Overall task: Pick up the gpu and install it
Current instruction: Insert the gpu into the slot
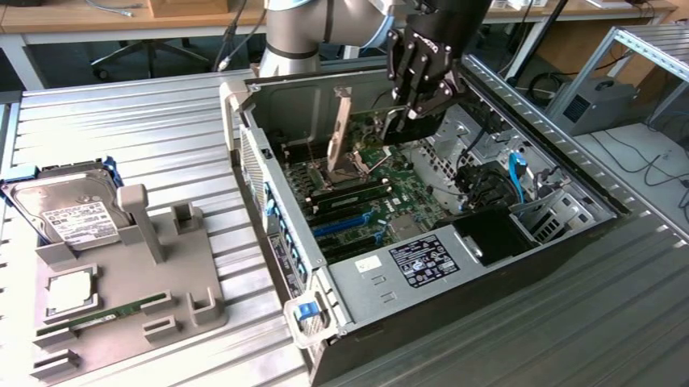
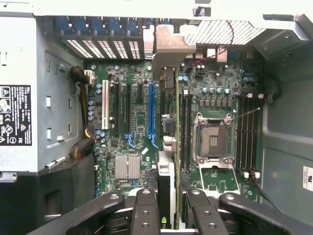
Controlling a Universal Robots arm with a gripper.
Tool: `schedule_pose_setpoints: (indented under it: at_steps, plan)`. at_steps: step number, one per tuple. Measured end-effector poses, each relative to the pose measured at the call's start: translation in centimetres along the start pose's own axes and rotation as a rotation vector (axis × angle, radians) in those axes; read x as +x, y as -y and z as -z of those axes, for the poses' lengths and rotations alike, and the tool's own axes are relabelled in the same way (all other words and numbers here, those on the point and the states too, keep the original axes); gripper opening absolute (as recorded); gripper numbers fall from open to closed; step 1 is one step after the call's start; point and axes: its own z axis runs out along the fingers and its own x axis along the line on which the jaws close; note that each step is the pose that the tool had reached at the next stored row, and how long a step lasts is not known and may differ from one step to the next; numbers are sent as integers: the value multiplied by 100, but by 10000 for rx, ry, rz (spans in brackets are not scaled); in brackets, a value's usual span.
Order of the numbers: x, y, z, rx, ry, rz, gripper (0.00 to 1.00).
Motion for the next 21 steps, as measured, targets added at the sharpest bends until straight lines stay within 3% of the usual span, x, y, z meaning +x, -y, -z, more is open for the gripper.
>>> schedule_pose_setpoints:
  at_steps: [21]
  plan:
    - [0,-114,-102,1,0,0,27]
